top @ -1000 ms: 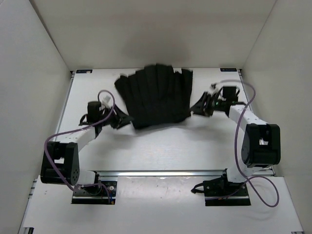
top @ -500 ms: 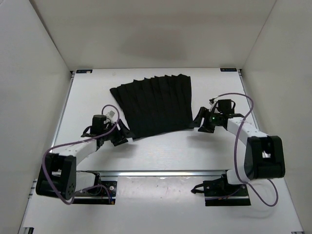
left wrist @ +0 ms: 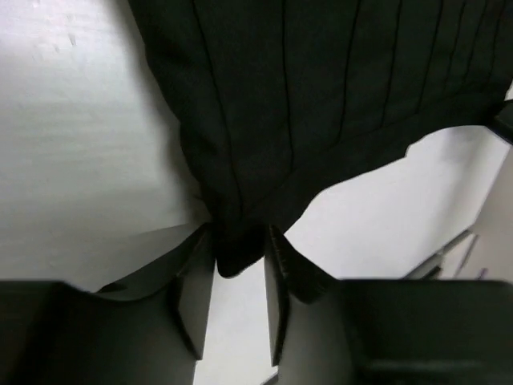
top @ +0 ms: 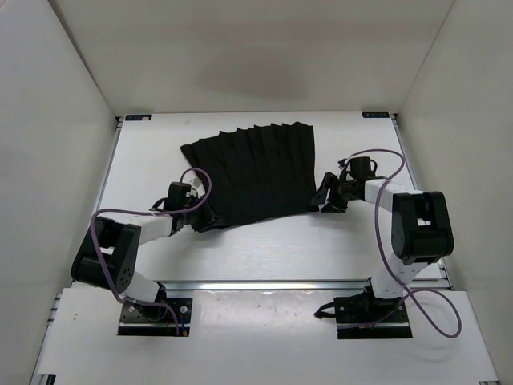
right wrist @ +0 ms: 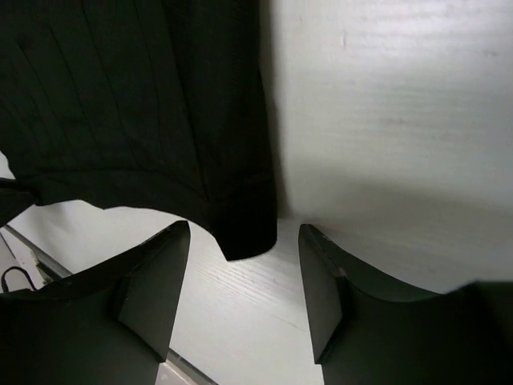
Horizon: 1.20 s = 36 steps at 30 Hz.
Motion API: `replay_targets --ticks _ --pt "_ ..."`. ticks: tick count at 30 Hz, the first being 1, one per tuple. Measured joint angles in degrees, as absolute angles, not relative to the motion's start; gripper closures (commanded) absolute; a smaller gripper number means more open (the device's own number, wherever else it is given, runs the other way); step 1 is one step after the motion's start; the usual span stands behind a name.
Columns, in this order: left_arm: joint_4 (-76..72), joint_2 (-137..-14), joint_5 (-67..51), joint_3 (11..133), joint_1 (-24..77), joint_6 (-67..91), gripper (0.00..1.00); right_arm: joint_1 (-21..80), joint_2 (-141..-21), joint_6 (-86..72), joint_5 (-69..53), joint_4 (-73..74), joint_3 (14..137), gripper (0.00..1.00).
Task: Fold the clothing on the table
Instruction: Fold the skirt
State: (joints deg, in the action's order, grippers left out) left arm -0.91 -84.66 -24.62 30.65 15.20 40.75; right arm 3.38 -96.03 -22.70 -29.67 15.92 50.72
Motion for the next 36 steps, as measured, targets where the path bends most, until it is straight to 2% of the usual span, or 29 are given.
replay_targets --ticks 1,2,3,4,5,12,20,27,32,36 --pt "-1.1 -85.2 -24.1 30.9 15.2 40.7 0.68 3.3 -96.6 -22.9 -29.9 15.0 50.9 0.52" --pt "-1.4 -85.6 -23.7 31.0 15.1 40.6 0.72 3.3 -97.1 -22.9 -30.2 14.4 51.1 0.64" --pt "-1.6 -86.1 -23.3 31.2 14.9 40.5 0.89 3.2 -97.6 -22.9 -30.4 13.8 51.2 0.85" --pt "-1.8 -86.5 -23.0 31.2 14.7 40.4 1.0 3.2 -98.5 -22.7 -30.5 13.2 51.3 0.94" --pt "-2.0 -86.7 -22.9 31.2 14.6 40.5 1.0 3.2 -99.5 -22.7 -30.7 13.1 51.4 1.0" --pt "0.7 -84.1 -23.3 31.6 13.6 38.6 1.0 4.8 -96.7 -22.3 -29.6 18.0 51.3 1.0" --pt "13.5 -59.5 -23.7 30.3 13.8 36.4 1.0 5.3 -69.9 -21.0 -29.7 29.7 46.6 1.0" --pt "26.7 -38.0 -26.3 29.7 14.3 37.1 1.0 3.7 -50.1 -20.8 -34.5 42.2 42.6 1.0" --pt "37.0 -29.1 -26.4 32.7 14.5 38.5 1.0 5.9 -38.7 -22.2 -34.2 51.5 43.5 1.0" --pt "38.4 -29.0 -26.9 36.0 14.3 38.9 1.0 7.6 -36.4 -22.9 -33.1 55.0 47.8 1.0"
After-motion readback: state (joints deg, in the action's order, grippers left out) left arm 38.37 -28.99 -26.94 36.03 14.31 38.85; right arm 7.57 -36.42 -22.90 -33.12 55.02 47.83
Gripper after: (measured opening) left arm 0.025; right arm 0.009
